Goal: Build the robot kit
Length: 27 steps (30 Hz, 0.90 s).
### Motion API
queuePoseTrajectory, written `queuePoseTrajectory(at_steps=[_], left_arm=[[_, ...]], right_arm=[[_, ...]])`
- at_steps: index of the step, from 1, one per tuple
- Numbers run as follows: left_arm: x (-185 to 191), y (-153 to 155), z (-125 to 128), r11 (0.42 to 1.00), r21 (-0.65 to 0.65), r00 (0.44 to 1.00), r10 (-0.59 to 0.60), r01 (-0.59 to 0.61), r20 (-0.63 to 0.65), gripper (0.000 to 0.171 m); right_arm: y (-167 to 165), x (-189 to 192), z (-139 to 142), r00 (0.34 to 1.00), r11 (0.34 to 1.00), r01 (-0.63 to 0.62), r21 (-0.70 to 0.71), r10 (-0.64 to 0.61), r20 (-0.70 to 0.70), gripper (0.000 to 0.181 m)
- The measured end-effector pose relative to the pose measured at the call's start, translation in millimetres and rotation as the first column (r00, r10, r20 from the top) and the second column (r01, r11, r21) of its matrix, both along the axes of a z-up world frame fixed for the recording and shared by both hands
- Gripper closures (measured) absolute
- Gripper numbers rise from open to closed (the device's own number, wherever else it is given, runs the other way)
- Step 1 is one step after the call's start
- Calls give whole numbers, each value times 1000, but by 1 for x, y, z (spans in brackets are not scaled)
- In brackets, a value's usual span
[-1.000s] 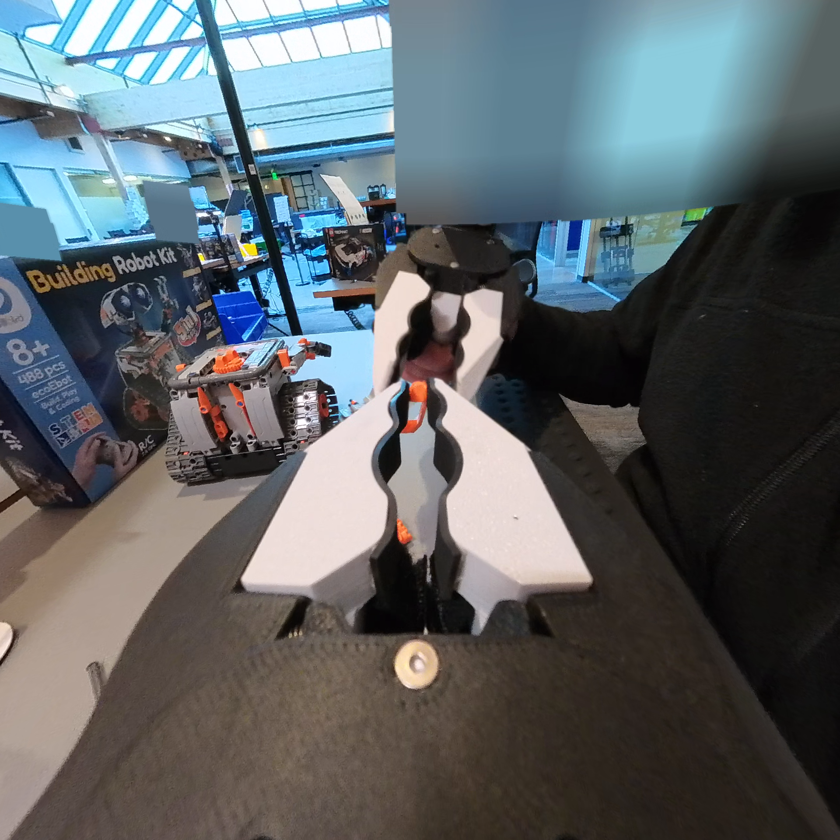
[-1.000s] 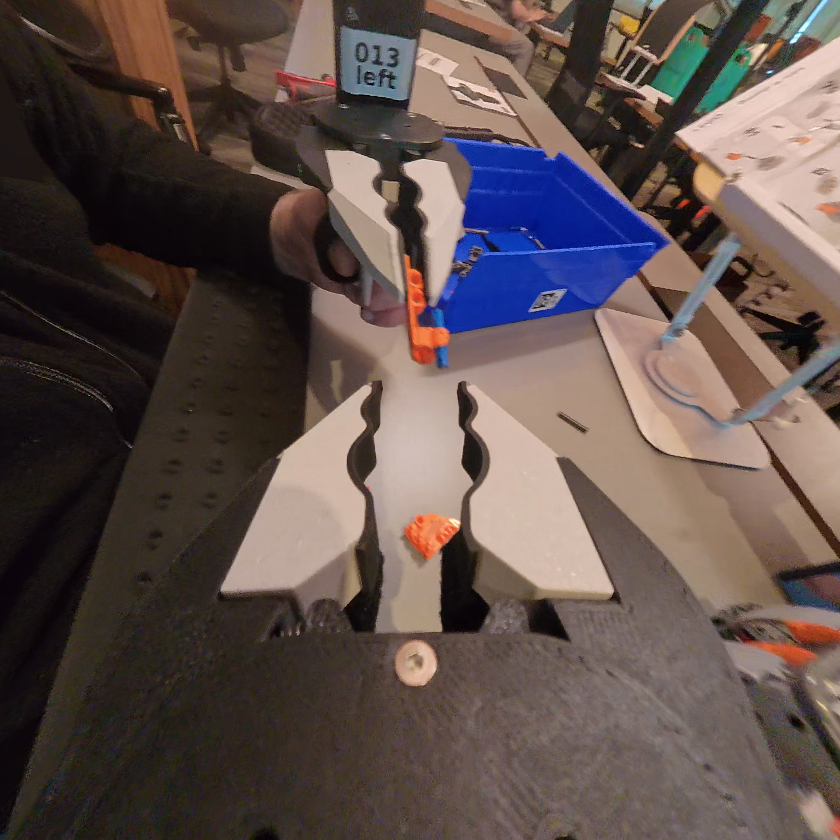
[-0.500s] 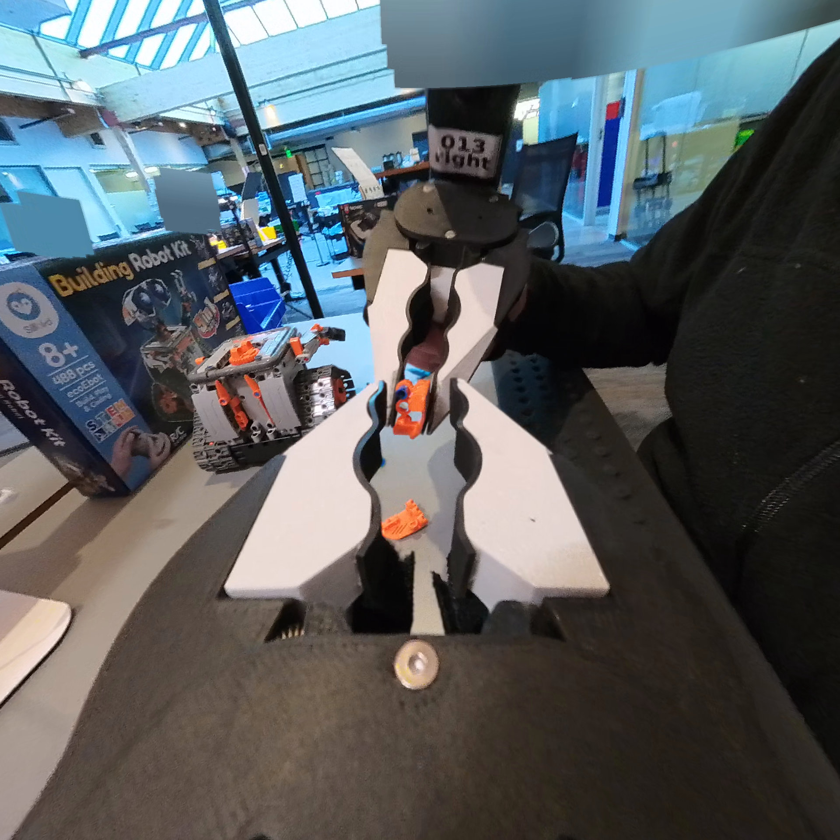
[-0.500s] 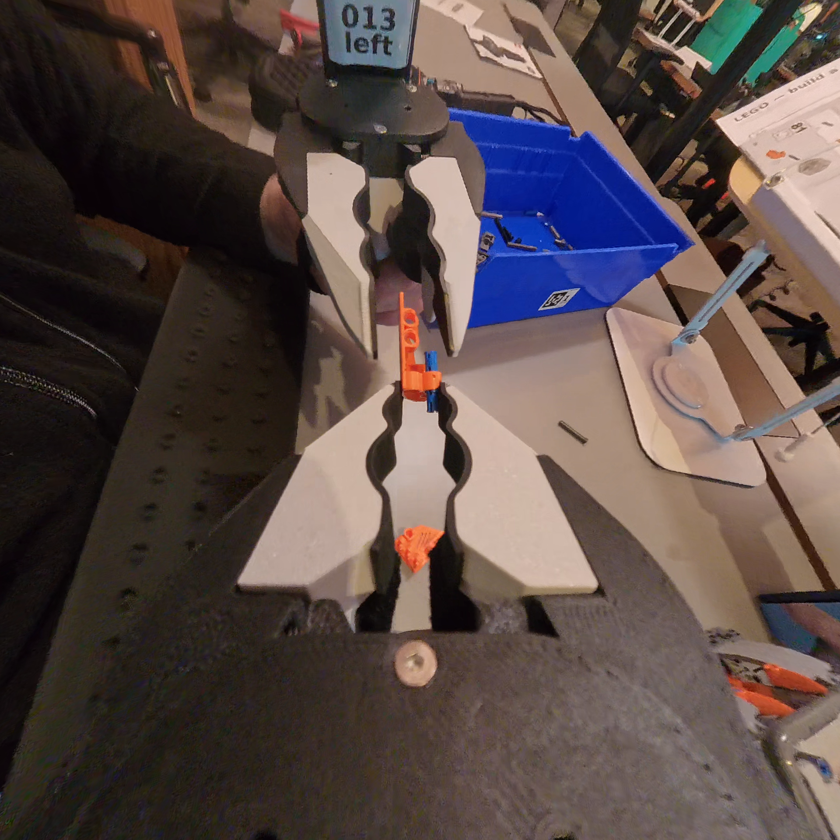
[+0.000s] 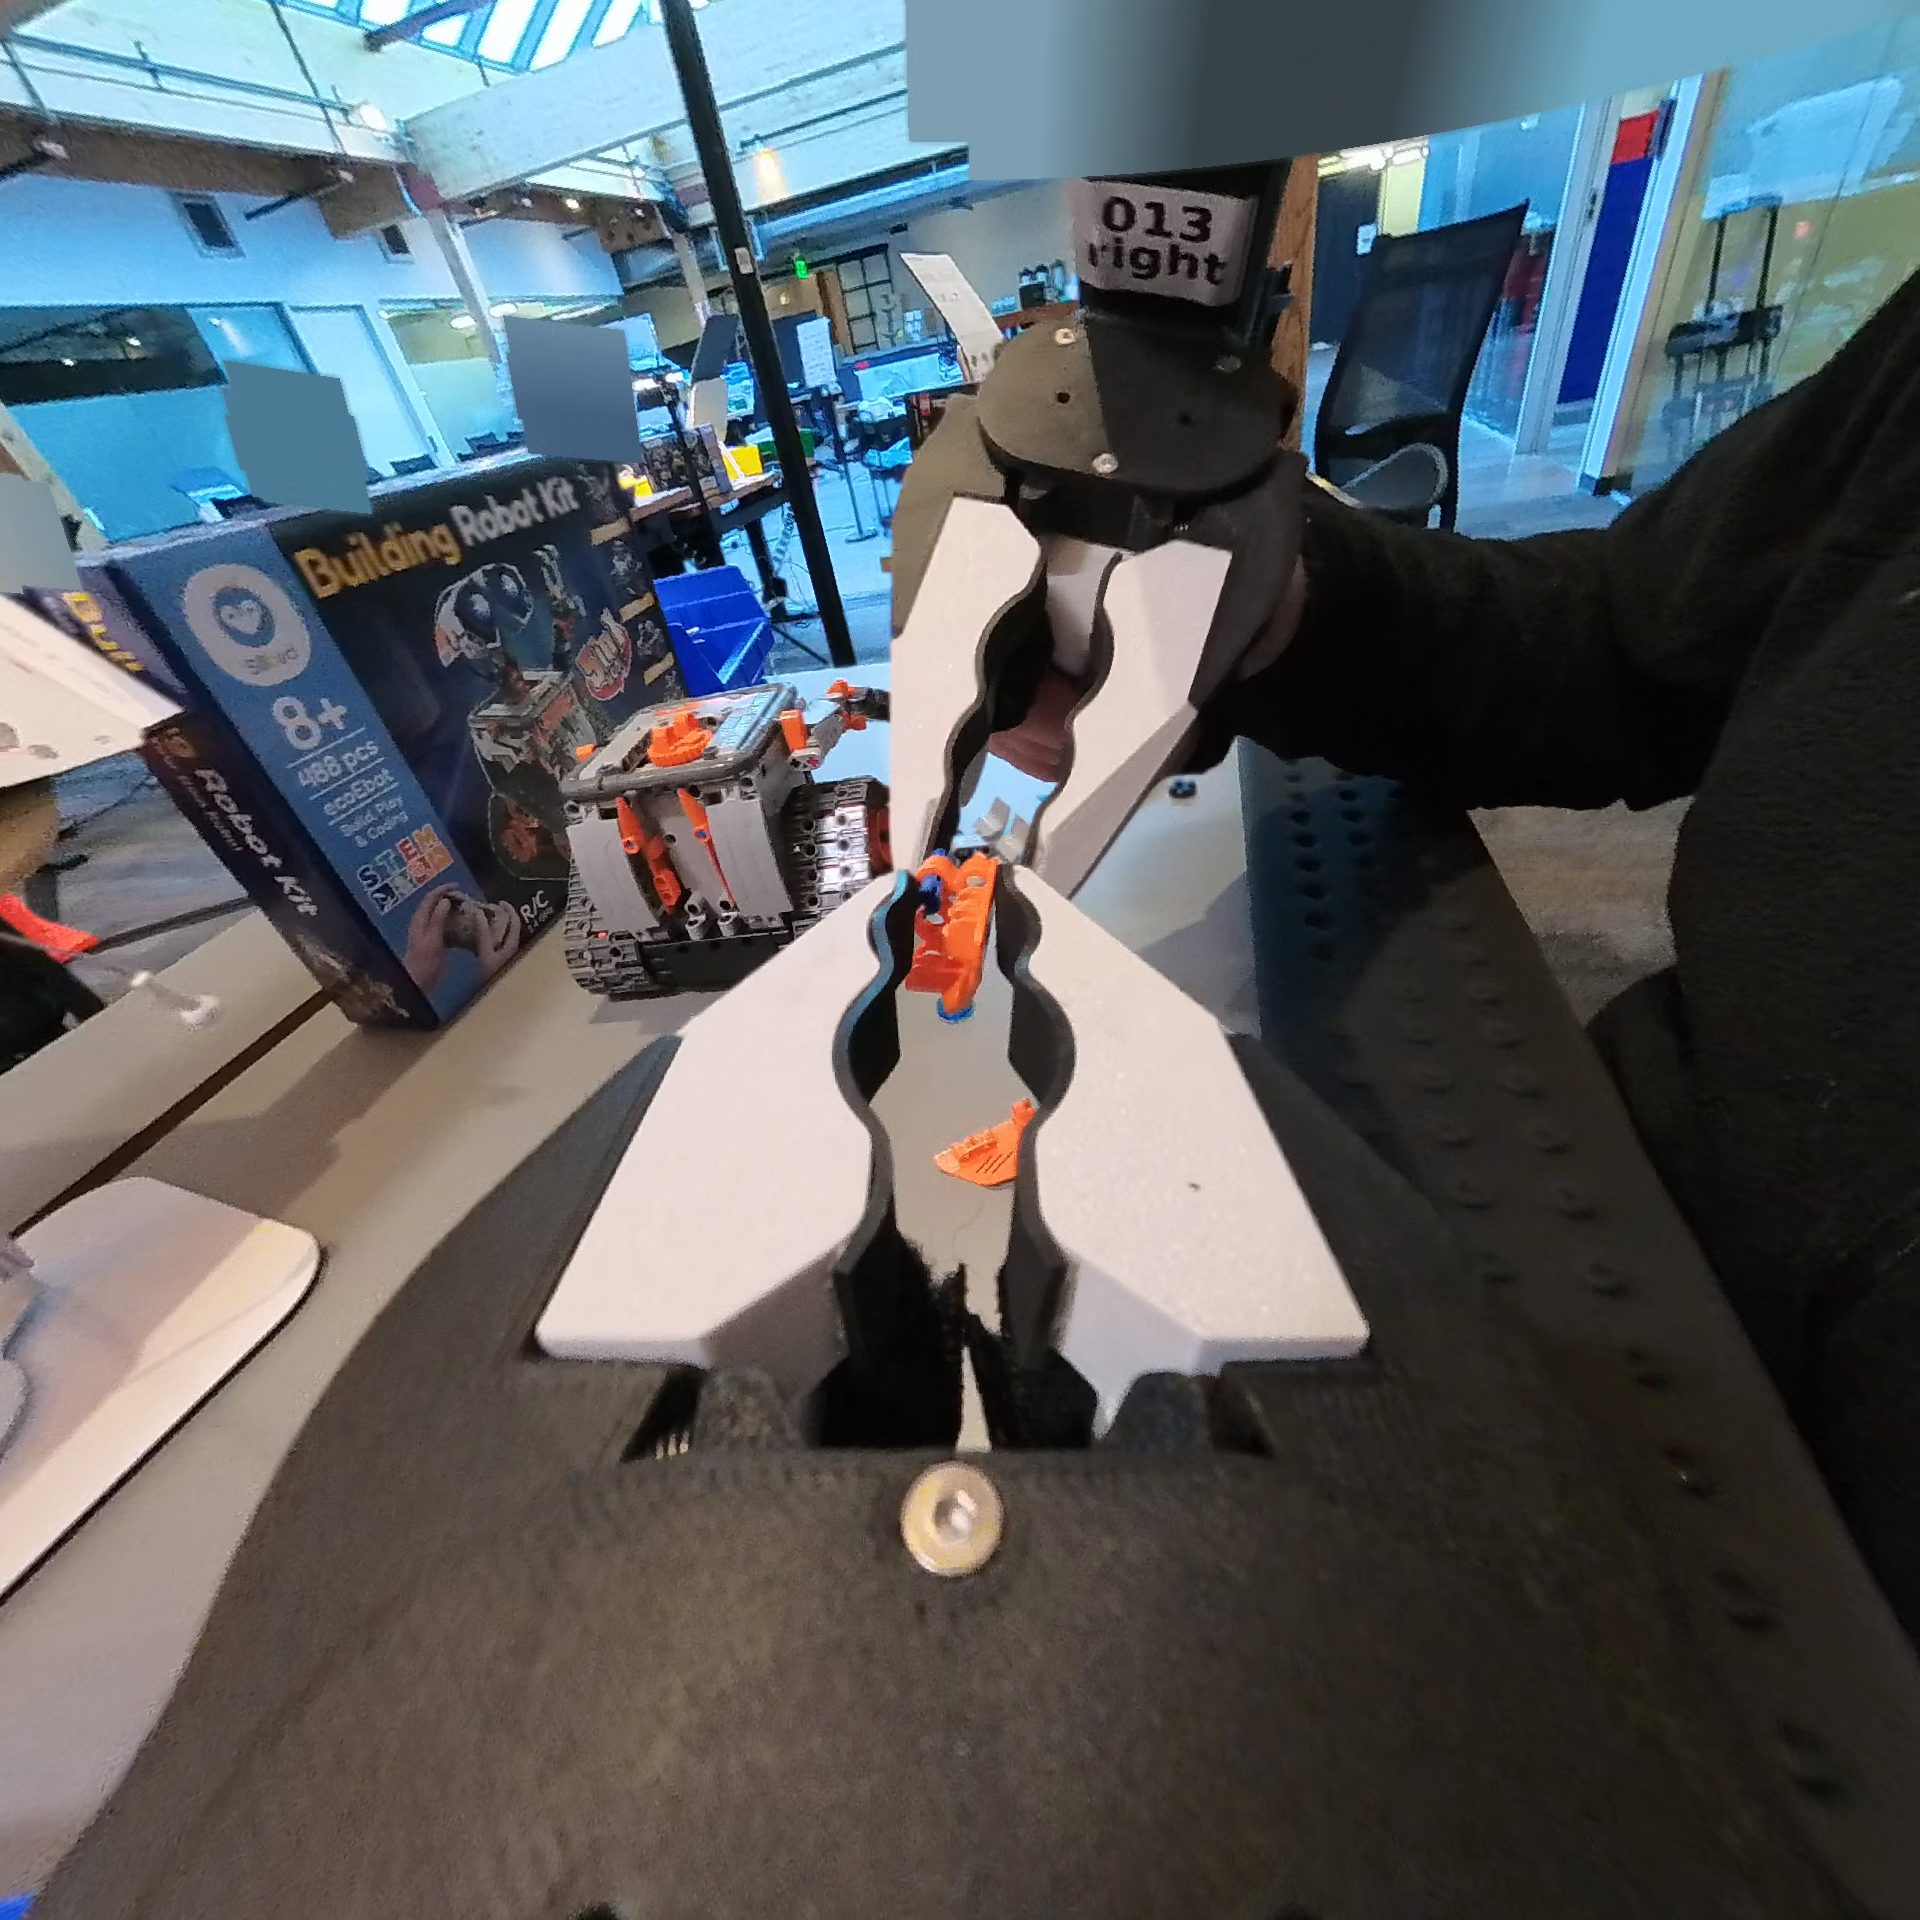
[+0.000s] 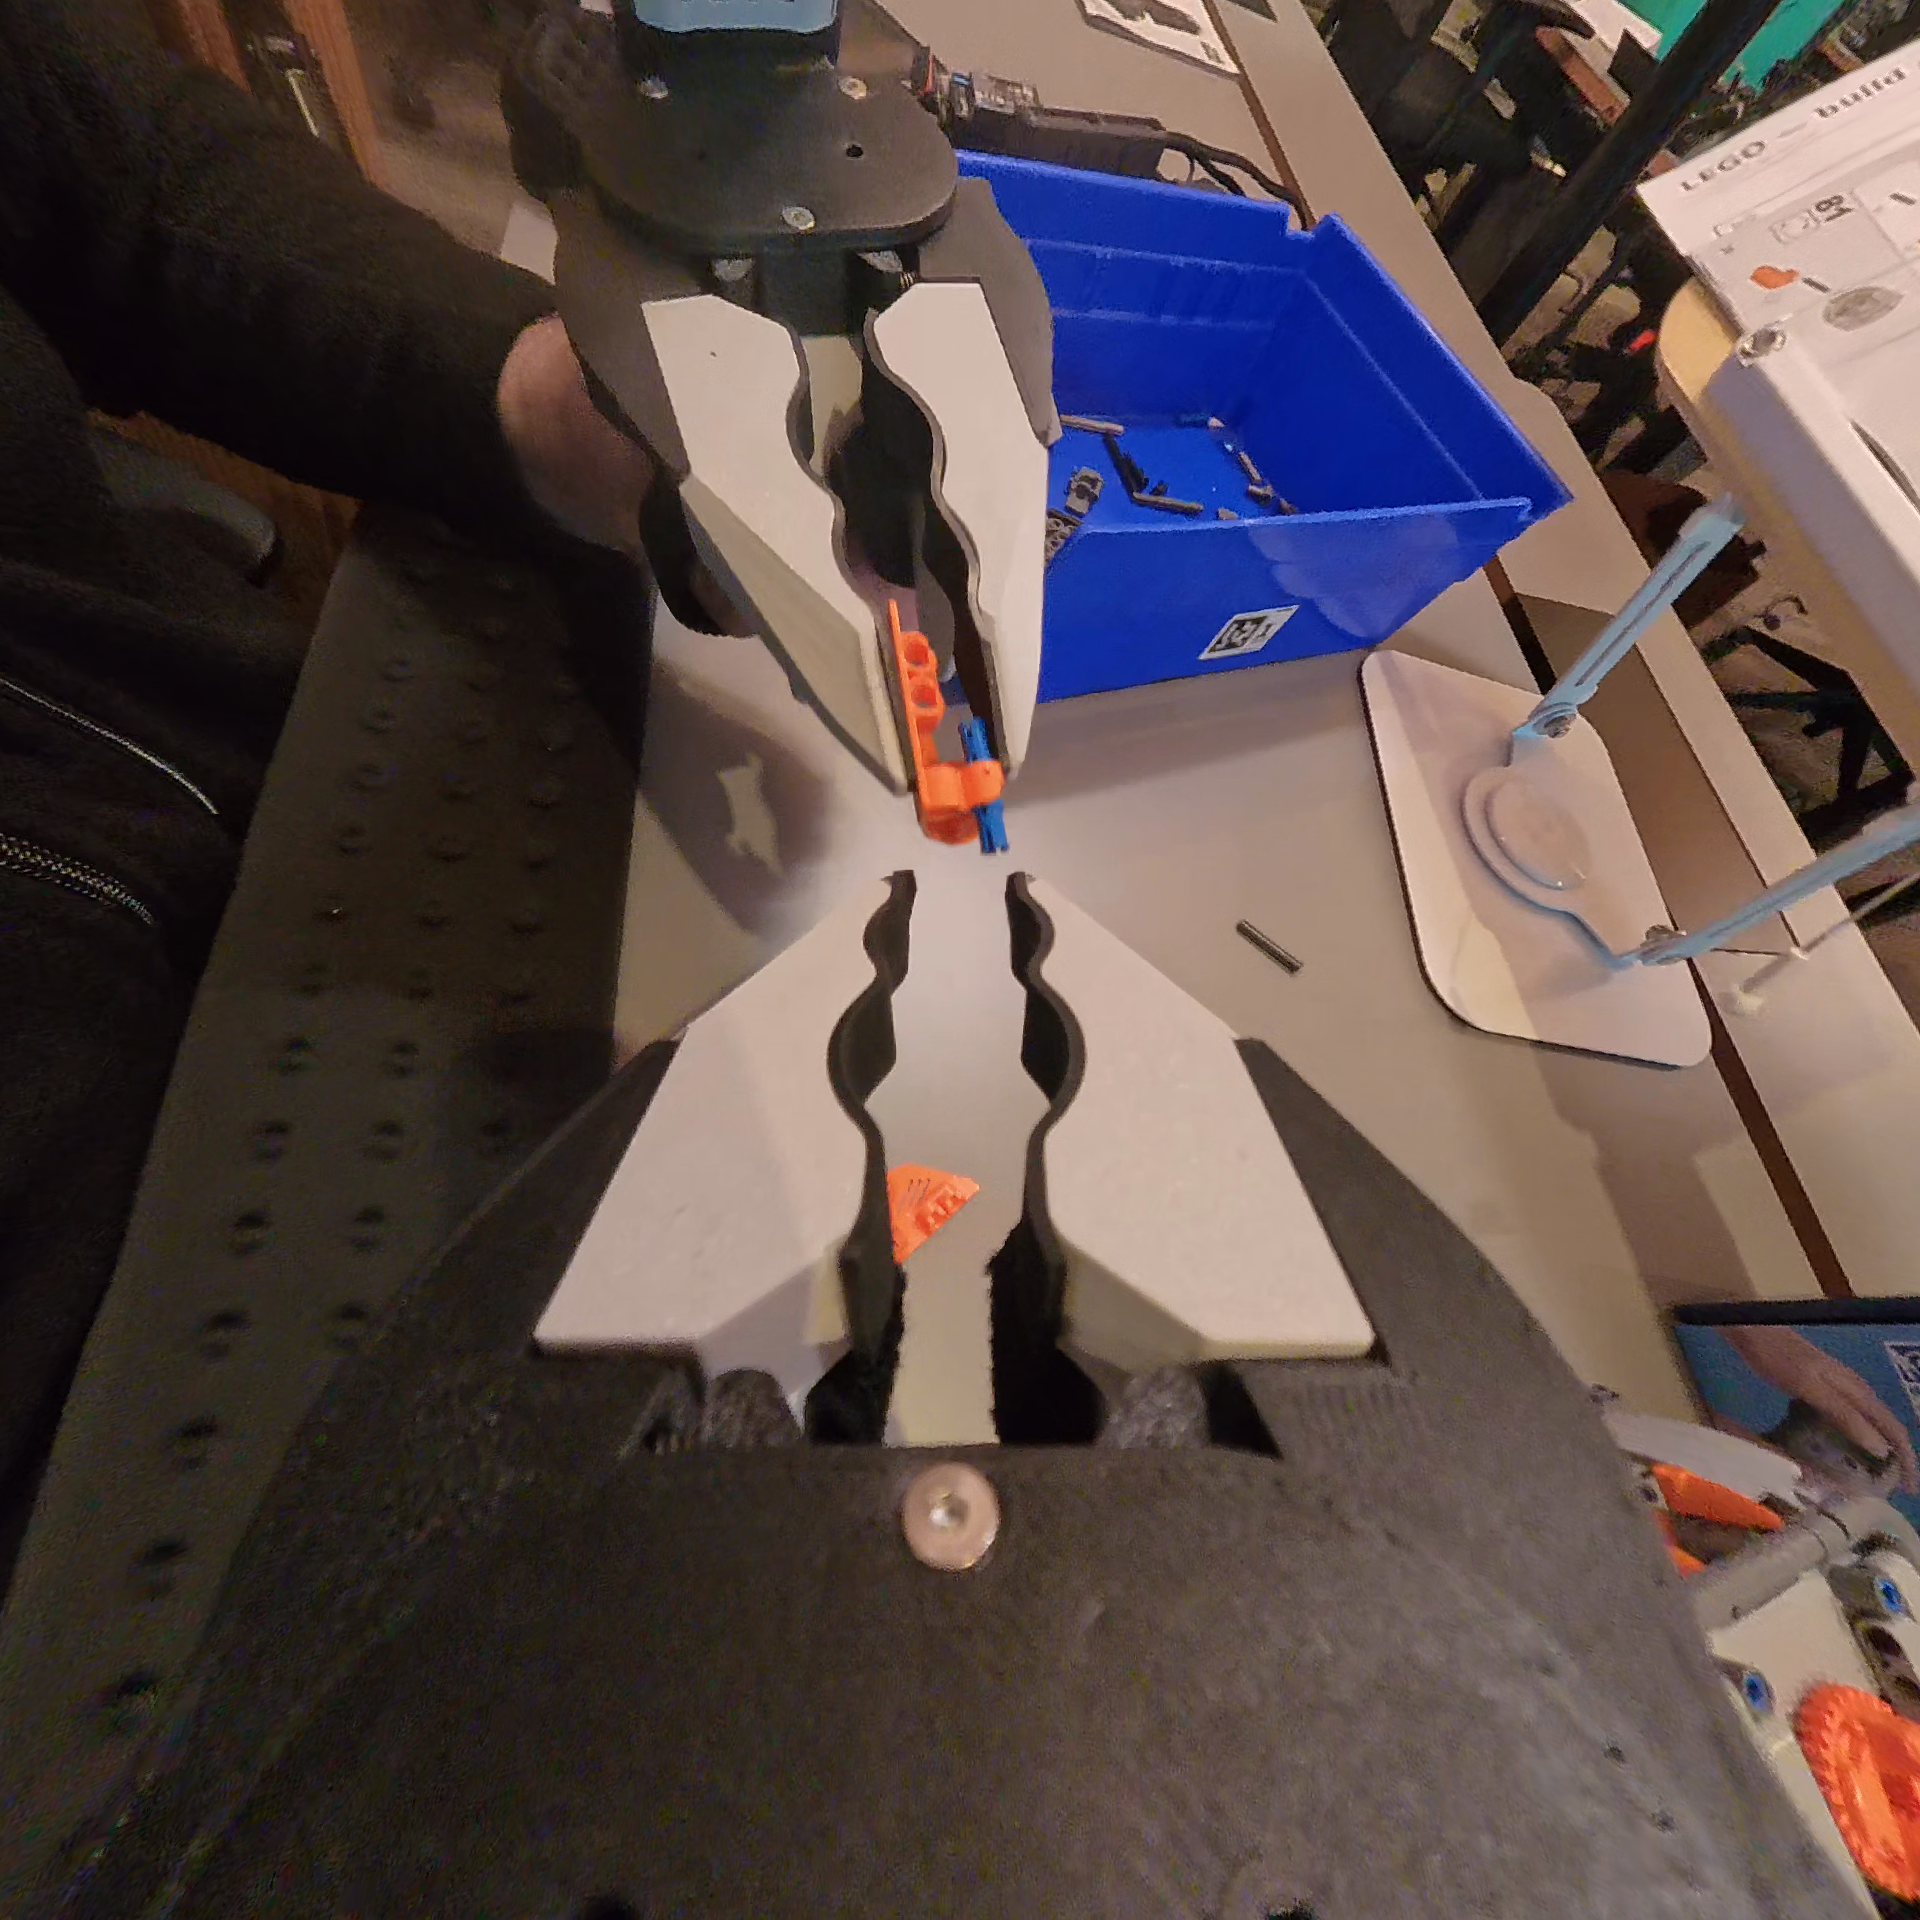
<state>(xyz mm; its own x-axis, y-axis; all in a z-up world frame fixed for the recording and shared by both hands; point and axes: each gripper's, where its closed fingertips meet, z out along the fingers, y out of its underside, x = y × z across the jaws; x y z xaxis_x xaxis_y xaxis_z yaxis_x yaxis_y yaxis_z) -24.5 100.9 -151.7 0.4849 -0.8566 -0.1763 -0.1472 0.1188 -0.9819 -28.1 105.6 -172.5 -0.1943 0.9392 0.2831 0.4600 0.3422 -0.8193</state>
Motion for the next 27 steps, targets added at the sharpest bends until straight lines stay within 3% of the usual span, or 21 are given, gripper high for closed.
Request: queuePoseTrajectory(at_steps=[27], left_arm=[[-3,19,-22,995,-71,997,71,-73,-28,159]], right_arm=[[66,36,-7,981,983,184,-23,-185,-49,156]])
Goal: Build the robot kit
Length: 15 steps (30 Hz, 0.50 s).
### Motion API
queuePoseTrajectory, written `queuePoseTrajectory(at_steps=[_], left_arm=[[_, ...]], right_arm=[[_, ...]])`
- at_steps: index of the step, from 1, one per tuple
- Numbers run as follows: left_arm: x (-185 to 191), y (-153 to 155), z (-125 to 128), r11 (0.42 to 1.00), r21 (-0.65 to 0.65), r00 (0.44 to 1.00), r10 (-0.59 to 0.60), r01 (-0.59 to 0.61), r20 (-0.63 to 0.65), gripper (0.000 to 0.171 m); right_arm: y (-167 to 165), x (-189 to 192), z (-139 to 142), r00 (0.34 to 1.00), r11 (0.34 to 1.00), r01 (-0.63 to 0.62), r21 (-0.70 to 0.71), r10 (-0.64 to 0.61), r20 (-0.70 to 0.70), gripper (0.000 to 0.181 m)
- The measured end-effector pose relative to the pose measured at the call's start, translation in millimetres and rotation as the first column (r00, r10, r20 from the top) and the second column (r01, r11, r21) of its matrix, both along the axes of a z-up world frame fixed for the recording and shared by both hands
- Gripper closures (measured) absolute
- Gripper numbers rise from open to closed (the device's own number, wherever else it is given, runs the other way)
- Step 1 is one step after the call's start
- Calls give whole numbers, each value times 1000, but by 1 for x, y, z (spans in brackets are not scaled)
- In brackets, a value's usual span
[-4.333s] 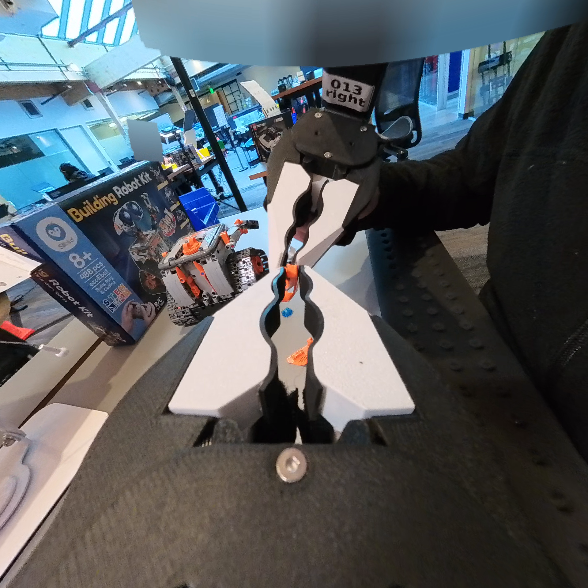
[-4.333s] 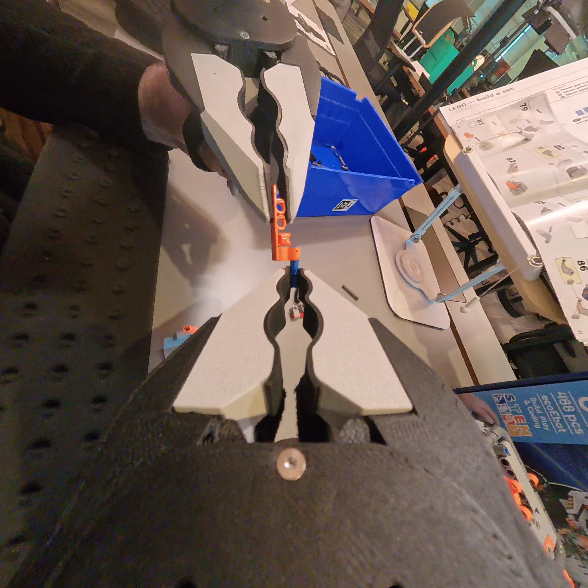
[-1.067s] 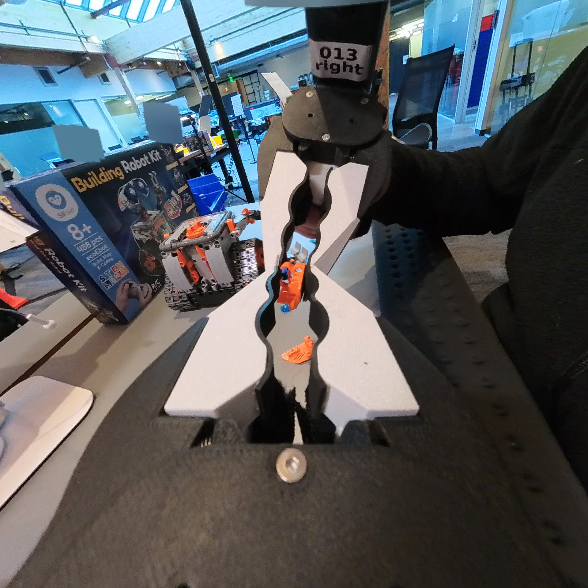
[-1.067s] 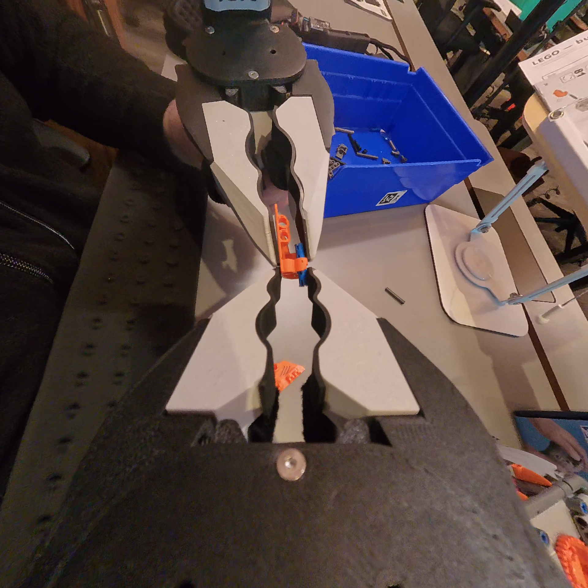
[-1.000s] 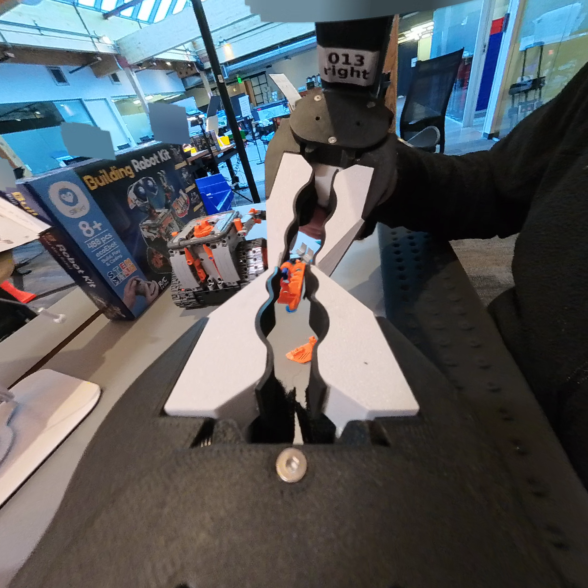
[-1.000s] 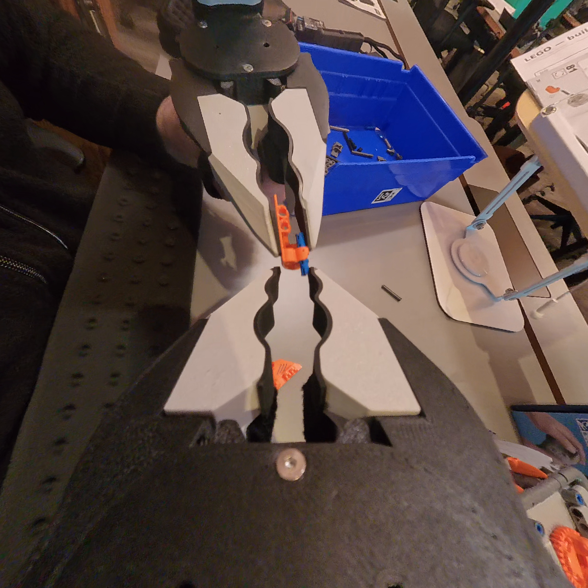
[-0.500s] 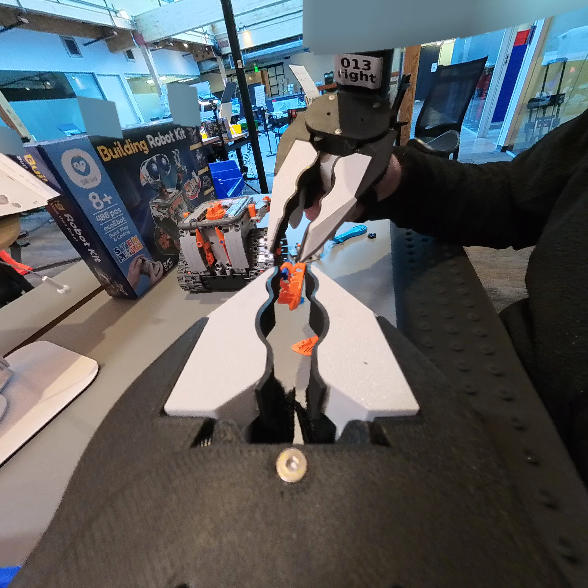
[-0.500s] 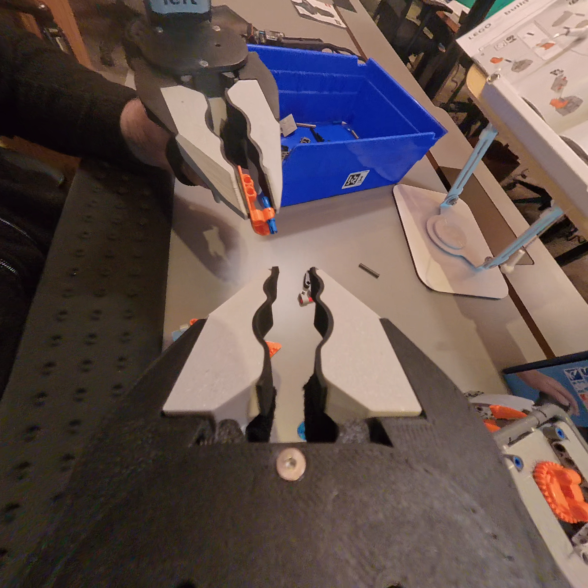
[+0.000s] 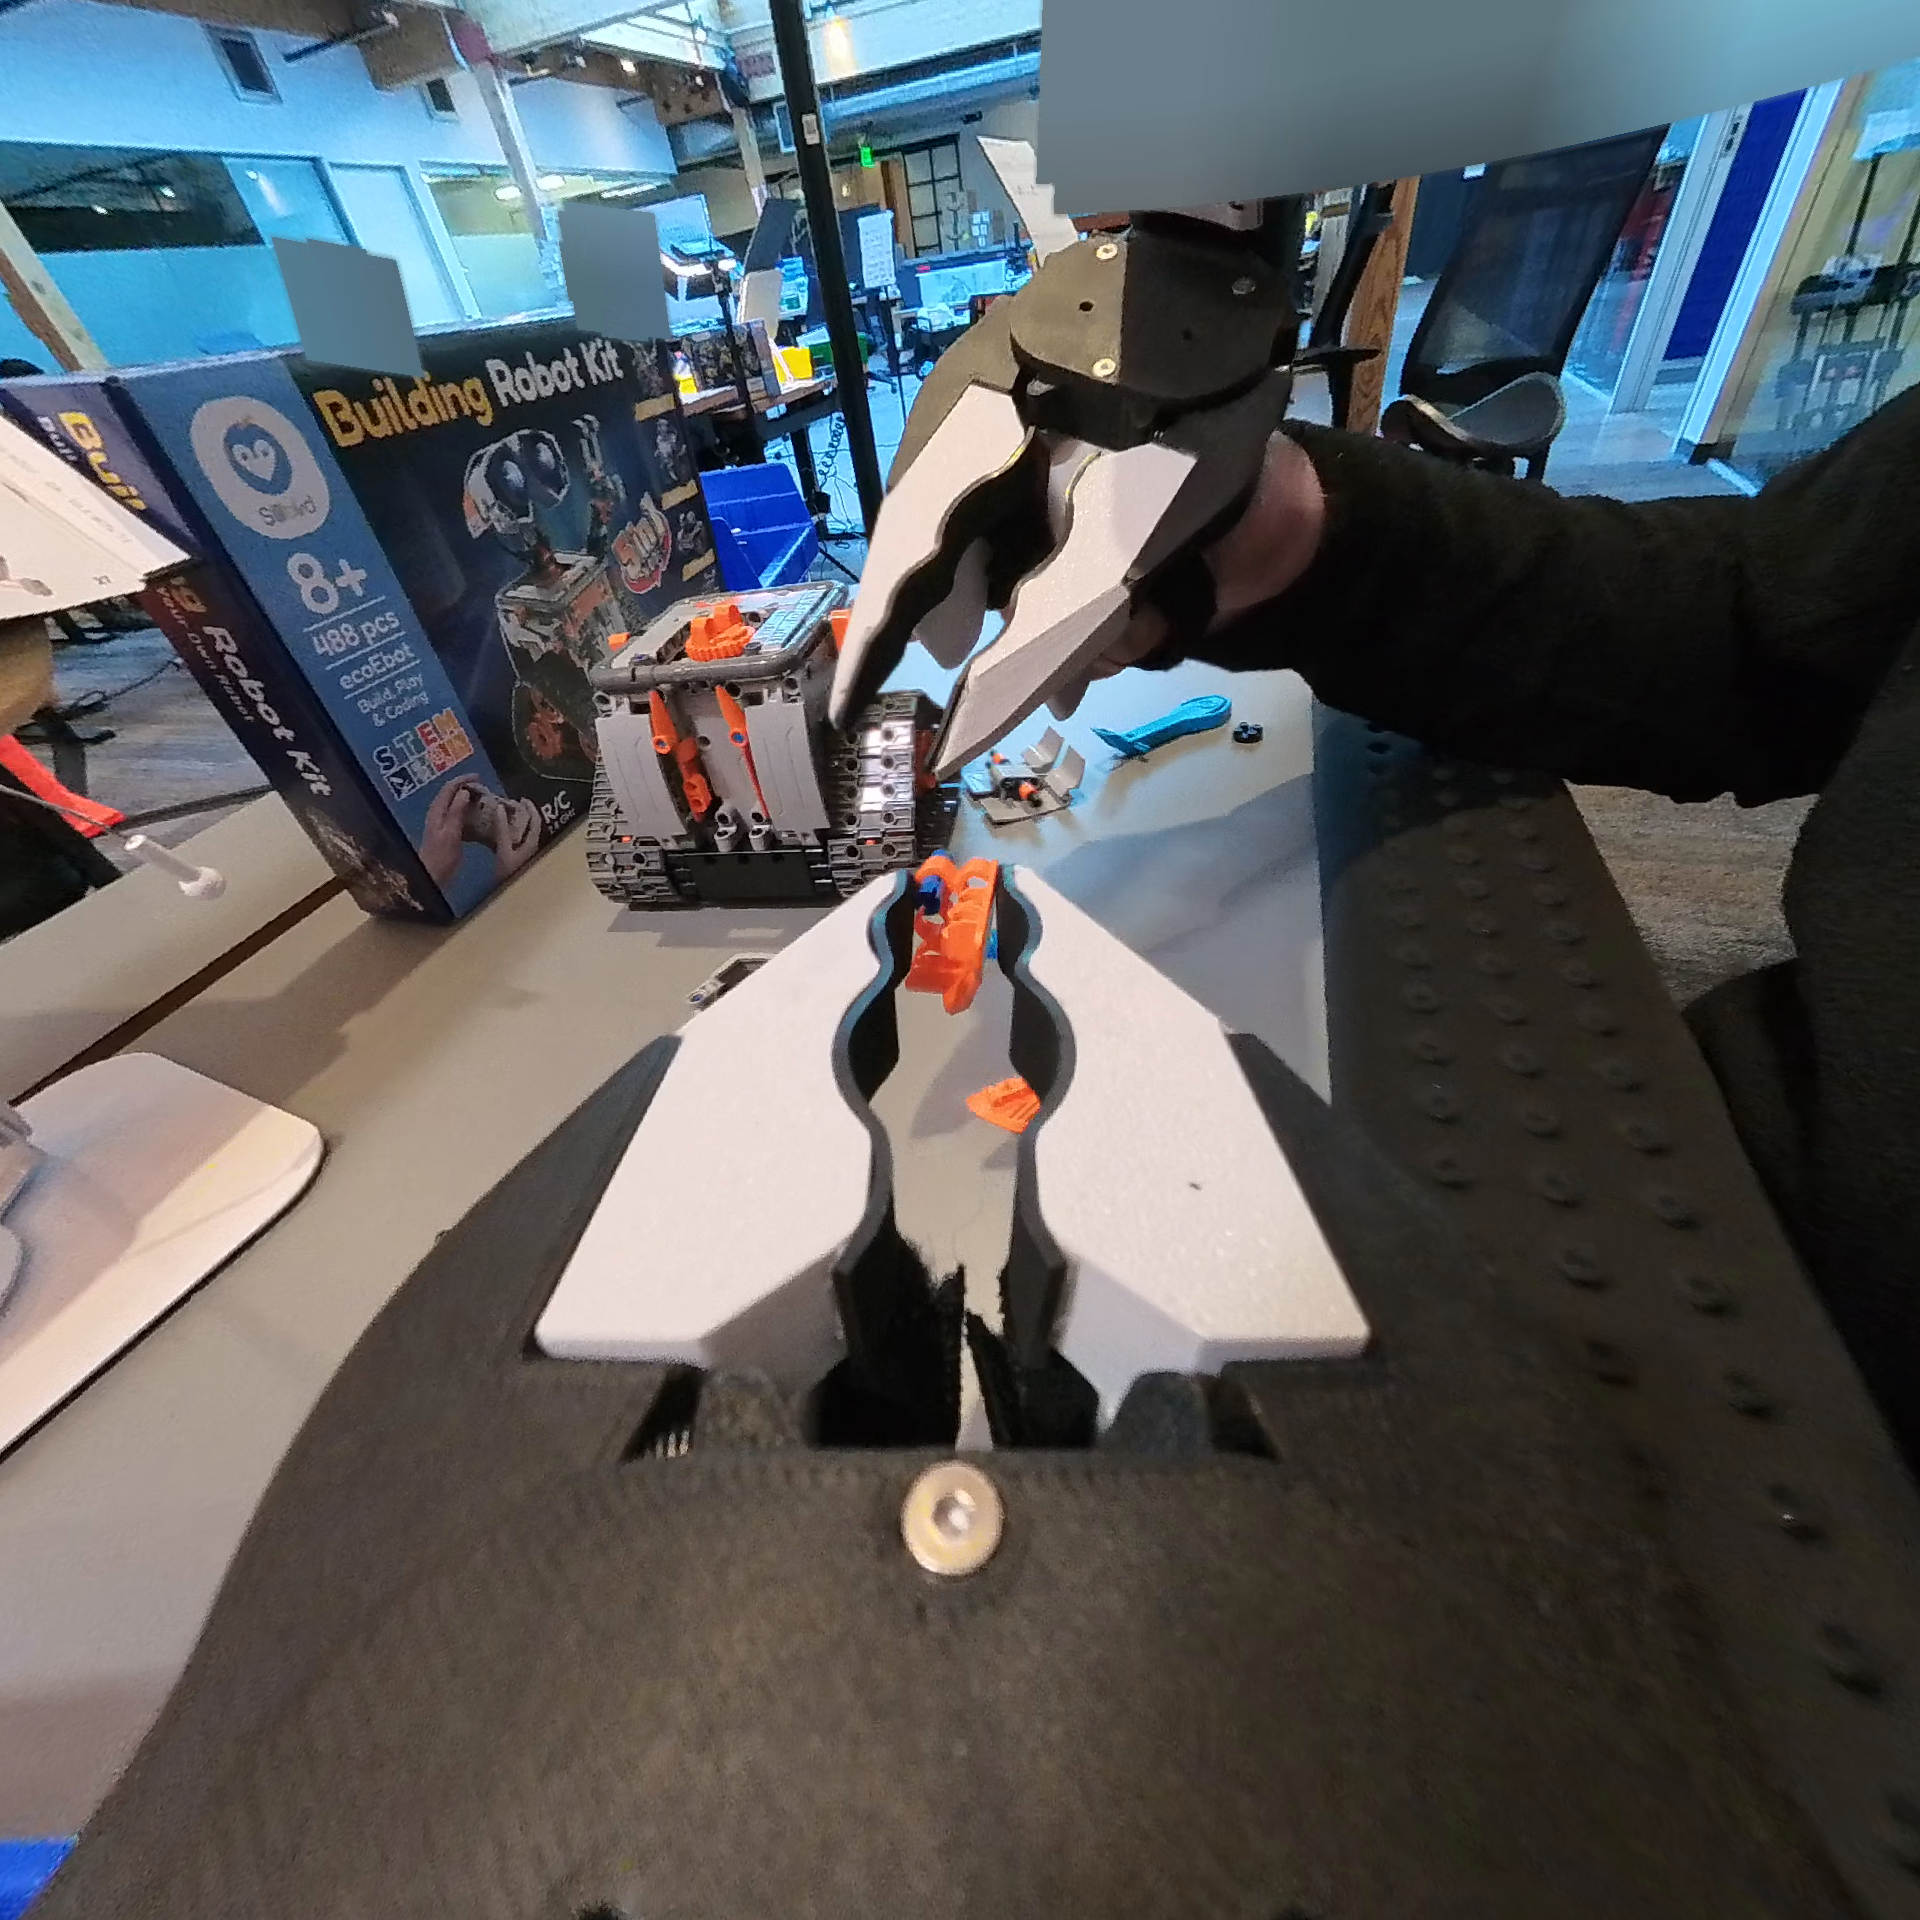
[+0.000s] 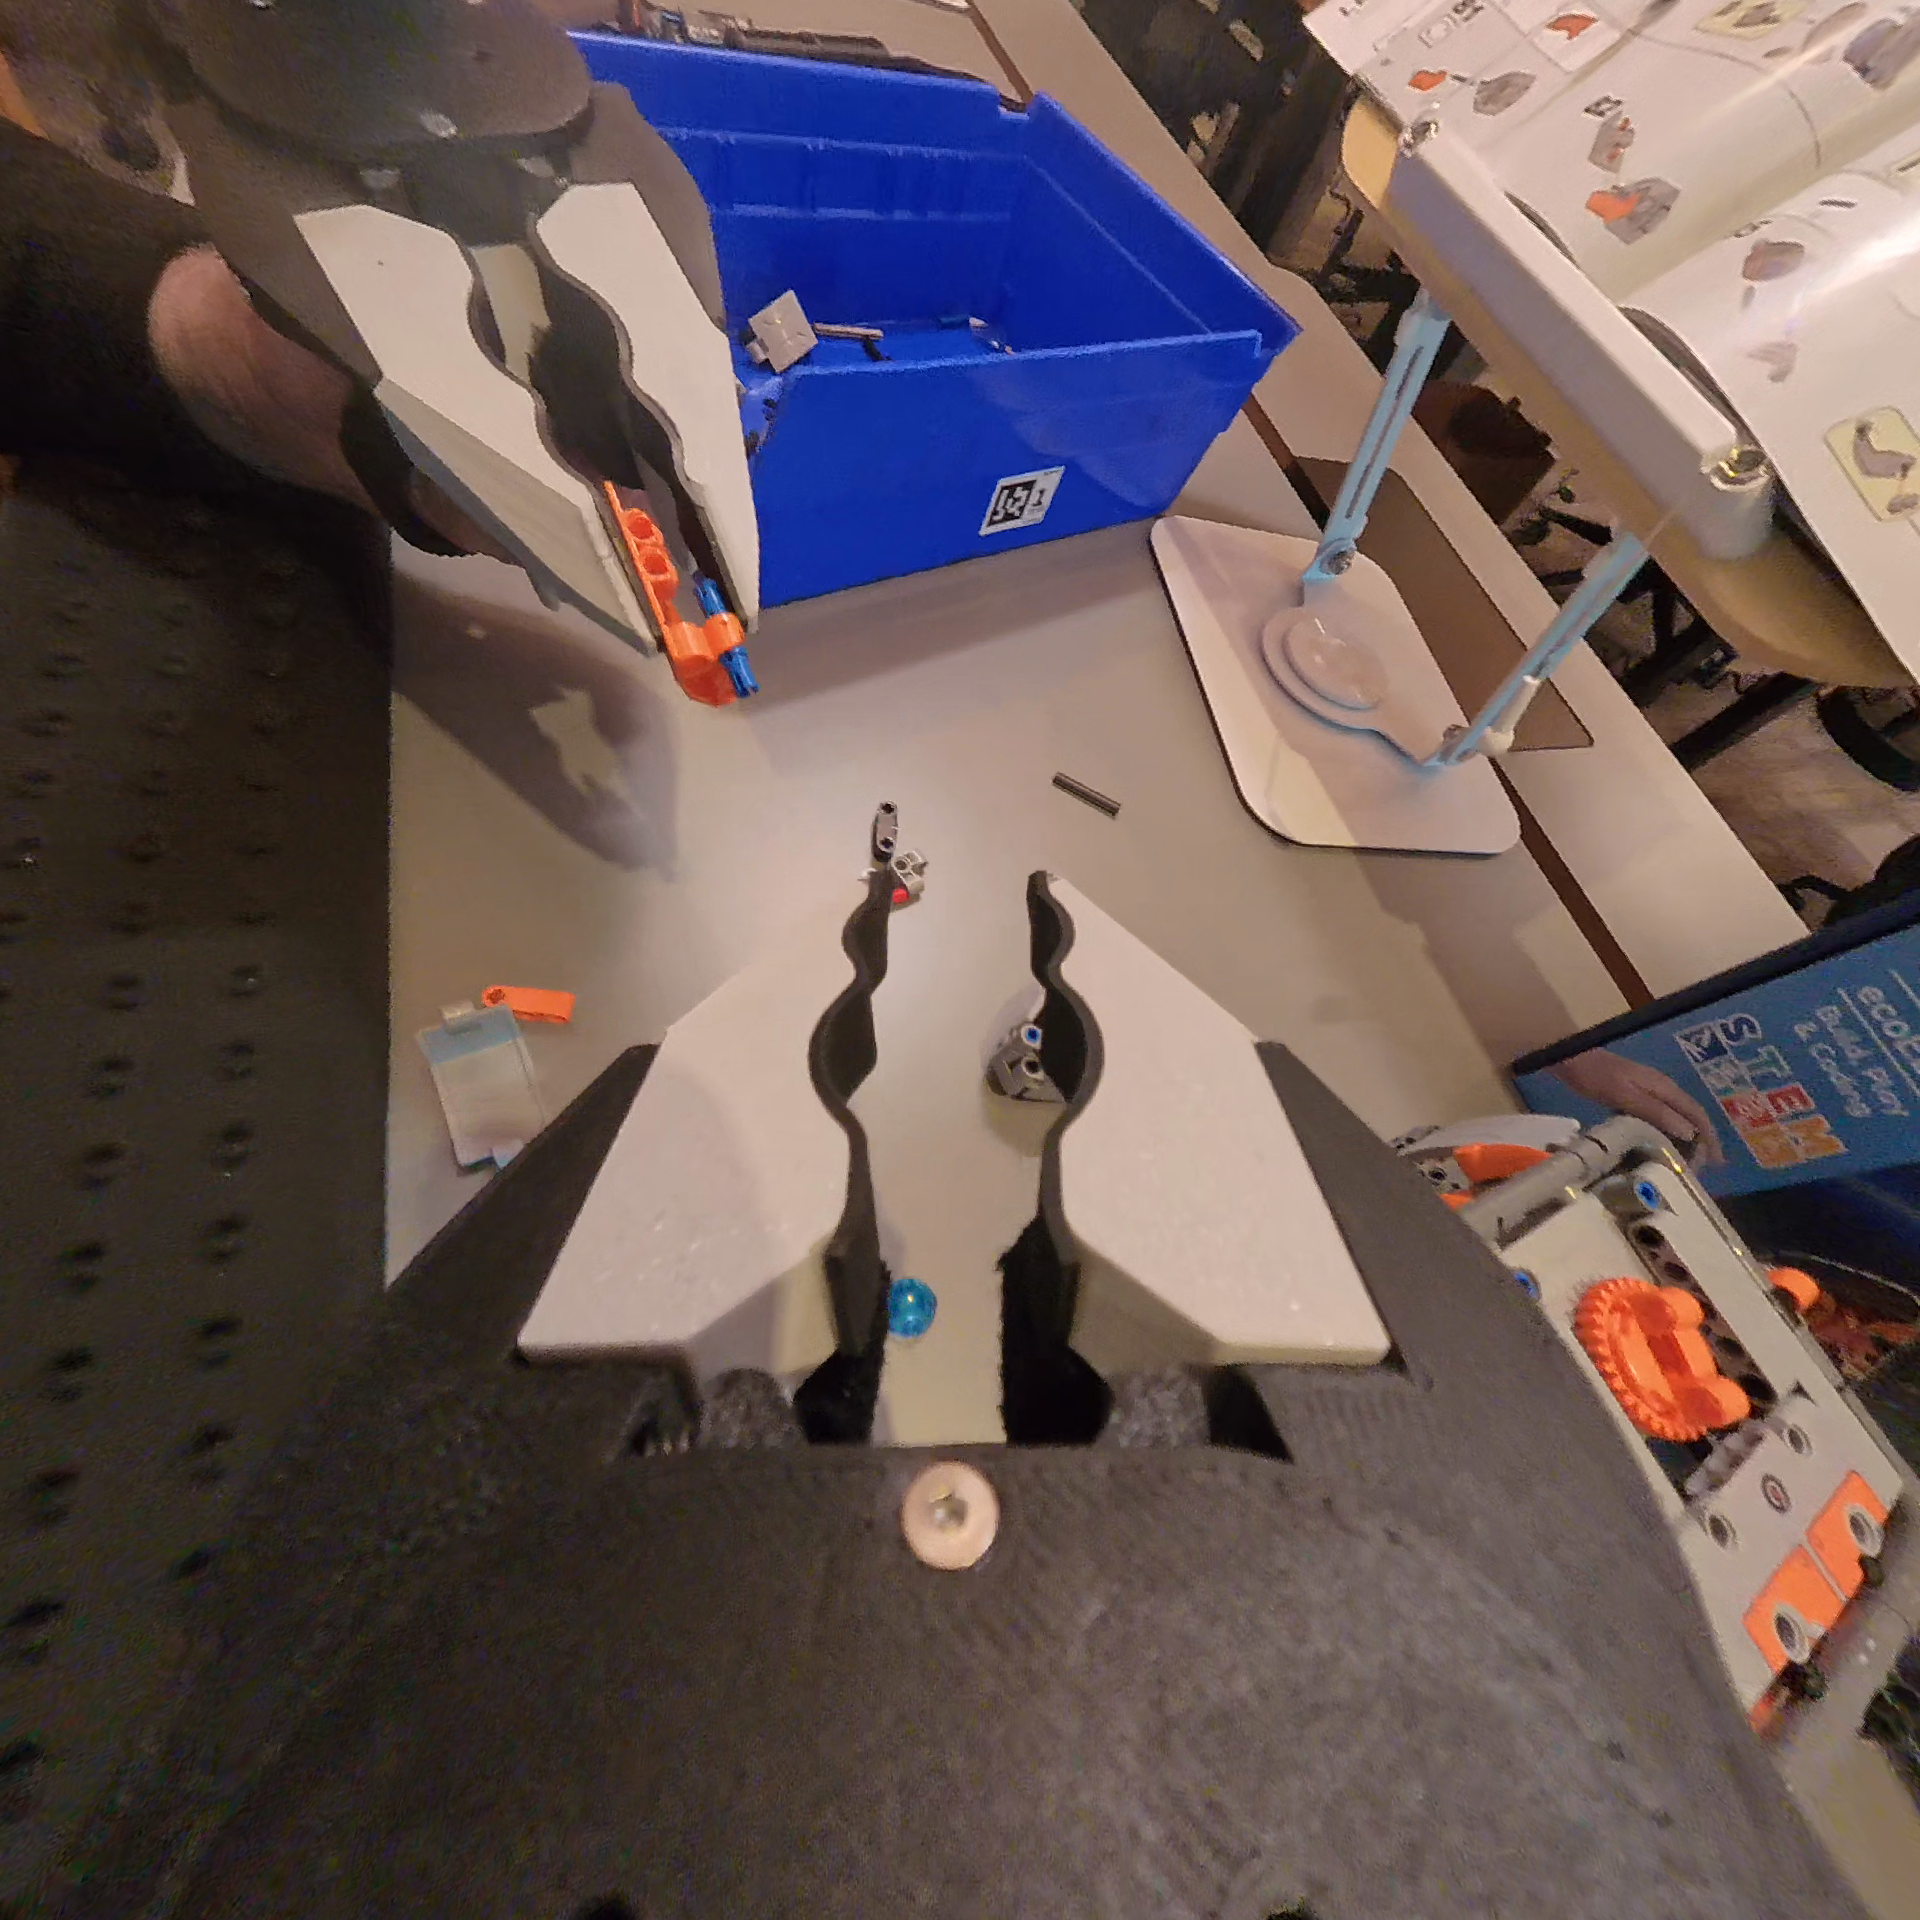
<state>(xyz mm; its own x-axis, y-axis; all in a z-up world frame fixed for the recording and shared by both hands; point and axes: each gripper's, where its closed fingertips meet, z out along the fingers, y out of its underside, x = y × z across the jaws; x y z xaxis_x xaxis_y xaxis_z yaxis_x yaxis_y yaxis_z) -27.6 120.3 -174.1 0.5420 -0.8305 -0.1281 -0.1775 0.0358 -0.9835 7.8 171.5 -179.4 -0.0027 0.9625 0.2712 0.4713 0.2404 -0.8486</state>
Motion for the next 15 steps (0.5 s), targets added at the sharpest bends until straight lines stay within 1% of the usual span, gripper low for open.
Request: queuePoseTrajectory(at_steps=[6,11,15], left_arm=[[-1,3,-2,1000,-12,1000,13,-13,1,159],[-3,6,-3,999,-18,1000,30,-30,4,159],[-4,8,-6,999,-22,999,44,-44,-4,159]], right_arm=[[11,5,-9,999,999,41,24,-42,33,150],[20,7,-23,992,995,74,62,-80,96,146],[27,10,-36,983,994,109,30,-112,148,141]])
